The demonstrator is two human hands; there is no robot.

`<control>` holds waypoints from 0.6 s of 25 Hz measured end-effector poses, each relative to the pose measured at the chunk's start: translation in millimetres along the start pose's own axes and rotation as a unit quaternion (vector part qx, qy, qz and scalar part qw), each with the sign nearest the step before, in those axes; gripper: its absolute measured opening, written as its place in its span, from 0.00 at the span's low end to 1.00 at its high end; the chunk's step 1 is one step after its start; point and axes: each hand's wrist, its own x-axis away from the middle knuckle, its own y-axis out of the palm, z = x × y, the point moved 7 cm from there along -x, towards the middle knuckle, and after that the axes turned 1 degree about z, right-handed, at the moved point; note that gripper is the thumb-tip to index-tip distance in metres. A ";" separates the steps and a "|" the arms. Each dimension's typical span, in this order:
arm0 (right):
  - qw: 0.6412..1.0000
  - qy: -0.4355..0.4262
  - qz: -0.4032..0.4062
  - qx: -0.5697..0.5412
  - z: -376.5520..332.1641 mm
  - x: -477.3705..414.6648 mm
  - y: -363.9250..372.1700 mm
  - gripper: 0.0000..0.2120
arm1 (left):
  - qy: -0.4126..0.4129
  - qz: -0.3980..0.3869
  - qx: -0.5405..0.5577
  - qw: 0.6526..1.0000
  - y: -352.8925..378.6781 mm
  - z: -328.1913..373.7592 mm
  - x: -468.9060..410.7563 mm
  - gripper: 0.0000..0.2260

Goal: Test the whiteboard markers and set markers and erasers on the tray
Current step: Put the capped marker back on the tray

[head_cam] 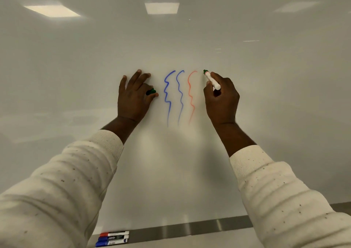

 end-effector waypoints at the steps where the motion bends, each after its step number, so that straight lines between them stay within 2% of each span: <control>1: 1.000 0.005 -0.009 0.004 2.7 0.4 1.8 0.13 | 0.002 0.000 -0.006 1.000 1.0 0.1 0.6 0.11; 5: 0.998 -0.012 -0.063 0.020 6.8 10.6 7.3 0.12 | 0.003 0.002 -0.010 1.000 2.1 0.2 1.0 0.12; 12: 0.995 0.036 -0.074 0.055 25.9 31.5 -10.8 0.07 | -0.016 -0.005 0.000 1.000 1.7 2.1 2.5 0.11; 15: 0.978 0.056 -0.165 0.112 36.5 56.8 -6.5 0.04 | -0.046 -0.014 0.019 0.999 1.3 4.4 6.2 0.11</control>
